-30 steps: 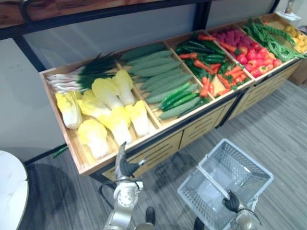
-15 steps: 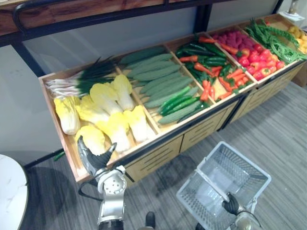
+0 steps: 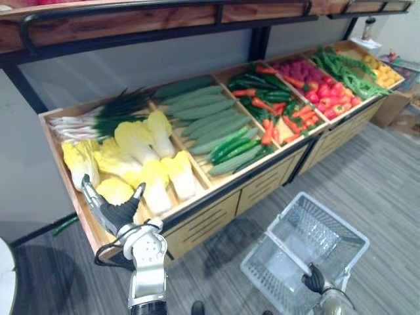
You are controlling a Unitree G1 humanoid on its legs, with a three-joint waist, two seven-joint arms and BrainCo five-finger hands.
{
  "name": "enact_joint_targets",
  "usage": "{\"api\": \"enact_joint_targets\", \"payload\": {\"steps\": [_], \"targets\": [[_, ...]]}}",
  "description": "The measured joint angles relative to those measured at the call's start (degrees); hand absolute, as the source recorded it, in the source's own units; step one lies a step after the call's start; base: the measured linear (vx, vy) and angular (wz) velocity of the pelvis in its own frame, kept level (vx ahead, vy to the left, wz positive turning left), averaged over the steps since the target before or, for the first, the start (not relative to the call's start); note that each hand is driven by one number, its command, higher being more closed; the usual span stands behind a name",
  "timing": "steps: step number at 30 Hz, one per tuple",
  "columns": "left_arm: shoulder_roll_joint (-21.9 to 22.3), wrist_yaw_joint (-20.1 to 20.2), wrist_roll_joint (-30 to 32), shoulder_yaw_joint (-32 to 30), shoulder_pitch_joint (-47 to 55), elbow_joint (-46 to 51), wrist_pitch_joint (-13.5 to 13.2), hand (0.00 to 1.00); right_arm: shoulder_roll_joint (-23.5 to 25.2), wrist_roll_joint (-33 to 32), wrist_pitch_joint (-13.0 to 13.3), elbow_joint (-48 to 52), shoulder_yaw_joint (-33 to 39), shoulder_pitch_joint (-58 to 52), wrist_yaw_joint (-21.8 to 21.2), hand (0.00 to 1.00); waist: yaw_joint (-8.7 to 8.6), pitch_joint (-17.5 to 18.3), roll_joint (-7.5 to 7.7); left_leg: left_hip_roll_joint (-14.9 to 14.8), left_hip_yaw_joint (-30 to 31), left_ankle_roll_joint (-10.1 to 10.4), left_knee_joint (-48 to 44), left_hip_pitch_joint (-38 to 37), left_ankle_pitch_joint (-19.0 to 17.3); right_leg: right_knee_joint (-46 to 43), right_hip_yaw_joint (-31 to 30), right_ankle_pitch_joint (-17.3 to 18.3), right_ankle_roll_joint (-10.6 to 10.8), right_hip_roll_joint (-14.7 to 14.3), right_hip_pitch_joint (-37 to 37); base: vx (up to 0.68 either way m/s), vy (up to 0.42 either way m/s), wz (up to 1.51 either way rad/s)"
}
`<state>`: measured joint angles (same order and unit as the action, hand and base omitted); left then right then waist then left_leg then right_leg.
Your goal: Pick vegetable in the basket
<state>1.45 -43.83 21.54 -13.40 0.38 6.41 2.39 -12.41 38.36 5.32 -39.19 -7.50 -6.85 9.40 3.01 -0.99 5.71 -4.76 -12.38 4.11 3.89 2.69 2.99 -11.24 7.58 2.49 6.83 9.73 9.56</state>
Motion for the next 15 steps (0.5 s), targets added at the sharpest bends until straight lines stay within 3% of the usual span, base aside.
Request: {"api": "enact_joint_targets", "payload": {"steps": [2, 4, 8, 15], "targets": [[0.1, -1.1, 0.0, -0.1, -0.1, 1.0, 0.0, 0.0, 0.1, 0.0, 0.0, -0.8, -1.5, 1.9, 0.0, 1.0, 0.17, -0.1, 0.12, -0.5, -1.1, 0.0, 0.0, 0.2, 0.2, 3.8, 3.1, 0.0, -1.6, 0.4, -1.1, -0.01, -0.014, -0.36], [0.3, -1.9, 0.0, 0.0, -0.4, 1.1, 0.0, 0.0, 0.0, 0.1, 0.0, -2.2, -3.3, 4.3, 0.0, 1.0, 0.01, -0.5, -0.2, -1.3, -1.5, 0.2, 0.0, 0.3, 0.5, 7.0, 4.9, -2.6, -1.2, -0.3, -2.3, -0.03, -0.026, -0.18], [1.0, -3.4, 2.2, -0.9, -1.2, 1.2, 0.0, 0.0, -0.4, 0.3, -0.1, -2.2, -3.6, 4.6, 0.0, 1.0, 0.14, -1.6, -1.84, -2.6, 0.7, 0.9, 0.0, 0.5, 1.0, 11.2, 7.5, -4.1, -1.1, -2.0, -5.5, 0.02, -0.05, 0.22], [1.4, -3.5, 2.1, -6.1, -1.1, -0.1, 0.3, 0.0, -0.6, 0.2, 0.0, -1.8, -3.2, 4.5, 0.0, 1.0, 0.71, -1.7, -2.12, -3.9, 5.2, 1.6, 0.2, 2.2, 2.1, 14.2, 11.7, -4.3, -1.5, -4.1, -8.3, 0.07, -0.061, 0.32]]}}
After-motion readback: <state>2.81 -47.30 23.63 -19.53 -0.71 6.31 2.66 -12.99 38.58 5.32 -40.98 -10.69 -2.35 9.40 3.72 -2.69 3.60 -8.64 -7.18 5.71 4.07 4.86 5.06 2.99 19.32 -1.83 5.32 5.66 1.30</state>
